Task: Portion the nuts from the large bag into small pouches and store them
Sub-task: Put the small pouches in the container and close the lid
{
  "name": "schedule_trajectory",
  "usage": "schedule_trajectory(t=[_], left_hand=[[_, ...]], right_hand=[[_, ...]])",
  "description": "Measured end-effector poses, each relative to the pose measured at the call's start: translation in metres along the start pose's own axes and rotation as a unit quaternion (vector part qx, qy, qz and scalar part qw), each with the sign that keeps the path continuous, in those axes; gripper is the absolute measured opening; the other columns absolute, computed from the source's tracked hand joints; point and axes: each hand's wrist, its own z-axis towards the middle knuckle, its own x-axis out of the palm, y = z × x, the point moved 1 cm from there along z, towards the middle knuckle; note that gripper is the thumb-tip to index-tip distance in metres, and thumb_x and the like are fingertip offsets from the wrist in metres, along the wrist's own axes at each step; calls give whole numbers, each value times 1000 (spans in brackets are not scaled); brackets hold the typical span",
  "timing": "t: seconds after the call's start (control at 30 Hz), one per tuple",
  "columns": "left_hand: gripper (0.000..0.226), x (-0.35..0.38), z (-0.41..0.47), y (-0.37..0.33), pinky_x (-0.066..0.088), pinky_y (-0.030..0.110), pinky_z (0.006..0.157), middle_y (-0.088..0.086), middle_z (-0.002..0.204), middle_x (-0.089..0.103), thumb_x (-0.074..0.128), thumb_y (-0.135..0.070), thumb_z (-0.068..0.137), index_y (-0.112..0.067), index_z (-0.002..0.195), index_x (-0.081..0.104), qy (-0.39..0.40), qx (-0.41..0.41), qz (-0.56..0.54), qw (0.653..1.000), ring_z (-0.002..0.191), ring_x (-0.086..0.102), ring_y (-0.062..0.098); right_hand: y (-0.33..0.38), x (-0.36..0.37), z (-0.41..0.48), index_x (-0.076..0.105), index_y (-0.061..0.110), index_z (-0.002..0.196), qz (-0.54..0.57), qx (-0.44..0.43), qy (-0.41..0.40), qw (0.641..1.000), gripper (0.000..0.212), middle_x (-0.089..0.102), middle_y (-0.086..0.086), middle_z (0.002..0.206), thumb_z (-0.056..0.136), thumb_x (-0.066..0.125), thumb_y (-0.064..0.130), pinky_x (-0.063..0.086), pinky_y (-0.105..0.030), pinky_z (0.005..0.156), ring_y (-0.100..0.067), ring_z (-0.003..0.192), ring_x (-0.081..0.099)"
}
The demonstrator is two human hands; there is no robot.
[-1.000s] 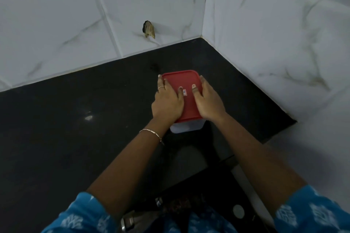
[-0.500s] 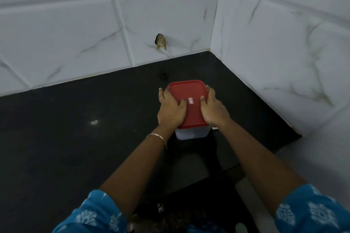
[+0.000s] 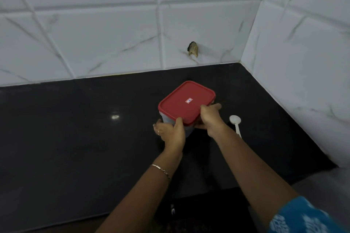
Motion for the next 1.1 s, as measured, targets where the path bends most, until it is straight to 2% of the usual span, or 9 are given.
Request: schedule_trajectory(t=[0.1, 0.2, 0.37, 0.5, 0.6, 0.7, 0.93, 1.03, 1.1], left_hand=[[52, -6, 15, -10, 48, 46, 99, 13, 132, 48, 57, -21, 85, -5, 132, 41, 20, 16, 17, 1000, 118, 52, 28], [41, -15, 42, -22, 49, 46, 98, 10, 123, 56, 50, -15, 92, -7, 132, 46, 17, 34, 20, 999, 110, 57, 27], [37, -27, 97, -38, 55, 51, 86, 12, 118, 62, 48, -13, 90, -14, 126, 55, 20, 15, 32, 999, 103, 60, 31], [37, -31, 107, -60, 54, 47, 75, 8, 114, 49, 41, -5, 98, -12, 133, 49, 69, -23, 27, 997, 105, 51, 30], [36, -30, 114, -63, 53, 46, 75, 13, 119, 51, 42, -5, 100, -10, 134, 50, 84, -14, 42, 995, 110, 53, 33], [41, -30, 123, -63, 56, 51, 83, 14, 135, 50, 45, -12, 101, -12, 142, 44, 81, -5, 57, 995, 120, 52, 35], [50, -25, 128, -64, 54, 55, 88, 3, 154, 31, 42, -13, 103, -12, 151, 28, 77, 23, 77, 994, 130, 44, 33], [55, -26, 133, -63, 50, 54, 94, 15, 152, 35, 40, -24, 104, -6, 152, 22, 88, 45, 154, 983, 129, 45, 37], [72, -30, 135, -57, 40, 51, 106, 21, 153, 30, 39, -39, 103, -3, 154, 3, 98, 25, 170, 980, 135, 39, 39]], right_hand=[[-4, 20, -3, 24, 17, 121, 41, 13, 28, 999, 32, 53, -7, 109, 97, 45, 16, 56, -36, 58, -21, 89, 60], [-7, 35, -2, 23, 18, 126, 55, 13, 52, 997, 43, 53, -8, 119, 96, 54, 23, 56, -32, 59, -23, 101, 62], [-3, 45, 7, 0, 39, 150, 1, -39, 35, 999, 79, 56, -3, 118, 95, 56, 33, 58, -43, 80, -28, 101, 65], [-1, 37, 22, 10, 46, 149, -105, -85, -12, 991, 59, 58, -5, 128, 98, 38, 52, 53, -48, 91, -29, 103, 64], [0, 30, 31, 23, 39, 150, -147, -130, -30, 980, 53, 54, -5, 138, 100, 37, 49, 49, -45, 98, -29, 116, 59], [4, 24, 40, 28, 34, 151, -162, -152, -21, 975, 54, 47, -3, 145, 100, 42, 46, 43, -39, 102, -27, 128, 50], [5, 24, 58, 34, 49, 142, -133, -123, 6, 984, 55, 62, -2, 128, 90, 51, 52, 54, -43, 90, -26, 106, 64], [-1, 16, 51, 22, 48, 148, -159, -154, 22, 975, 62, 59, -1, 132, 92, 48, 57, 51, -43, 95, -22, 103, 66], [-21, 4, 37, 19, 46, 149, -237, -207, 6, 949, 63, 66, 2, 111, 94, 47, 57, 46, -39, 96, -15, 95, 64]])
